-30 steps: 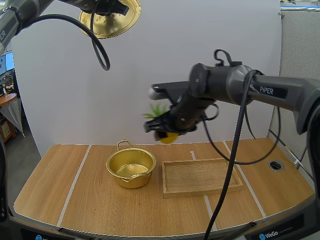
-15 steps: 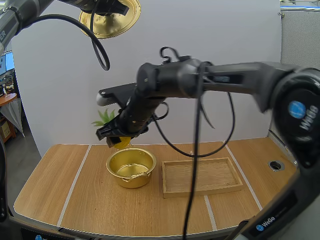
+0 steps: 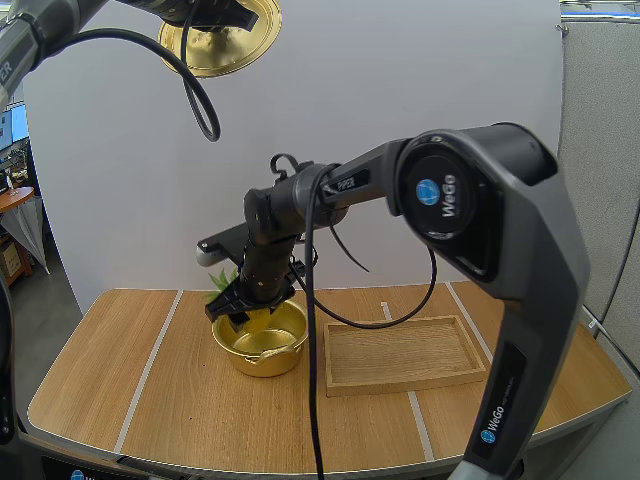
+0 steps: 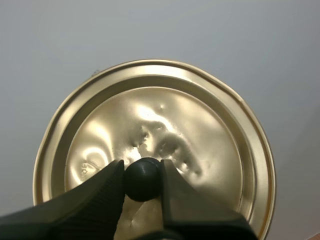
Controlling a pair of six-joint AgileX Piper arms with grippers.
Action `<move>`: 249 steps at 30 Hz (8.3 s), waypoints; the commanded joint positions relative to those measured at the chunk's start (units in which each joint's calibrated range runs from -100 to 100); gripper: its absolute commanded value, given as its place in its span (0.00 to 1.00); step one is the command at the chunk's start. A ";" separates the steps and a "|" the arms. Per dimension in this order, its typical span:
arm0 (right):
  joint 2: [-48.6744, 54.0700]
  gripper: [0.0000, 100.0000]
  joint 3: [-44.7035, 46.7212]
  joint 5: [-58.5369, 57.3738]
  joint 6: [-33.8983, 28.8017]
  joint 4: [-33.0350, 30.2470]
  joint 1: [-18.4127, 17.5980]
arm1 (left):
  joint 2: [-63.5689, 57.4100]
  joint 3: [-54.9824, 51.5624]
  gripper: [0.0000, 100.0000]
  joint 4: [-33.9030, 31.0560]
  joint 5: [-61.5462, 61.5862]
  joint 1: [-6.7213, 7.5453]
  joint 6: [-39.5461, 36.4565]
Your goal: Open the pot, put the pineapple inside, and close it
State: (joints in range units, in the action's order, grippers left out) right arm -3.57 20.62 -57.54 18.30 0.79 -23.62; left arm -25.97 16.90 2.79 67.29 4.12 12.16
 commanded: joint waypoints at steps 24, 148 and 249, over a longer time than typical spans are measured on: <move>-2.99 0.00 3.14 -5.01 -0.36 2.47 2.26 | -0.19 0.58 0.00 -0.50 -1.78 0.21 -0.14; 88.90 0.00 30.62 -39.48 -1.12 4.50 14.98 | -1.32 0.15 0.00 0.42 32.71 0.21 -0.14; 88.90 0.00 30.62 -39.48 -1.12 3.54 15.06 | 24.64 -48.65 0.00 12.63 -2.36 0.13 19.27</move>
State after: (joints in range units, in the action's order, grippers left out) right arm 84.78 51.25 -97.11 16.66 4.78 -8.85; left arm -1.29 -31.59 15.17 65.21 4.12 31.88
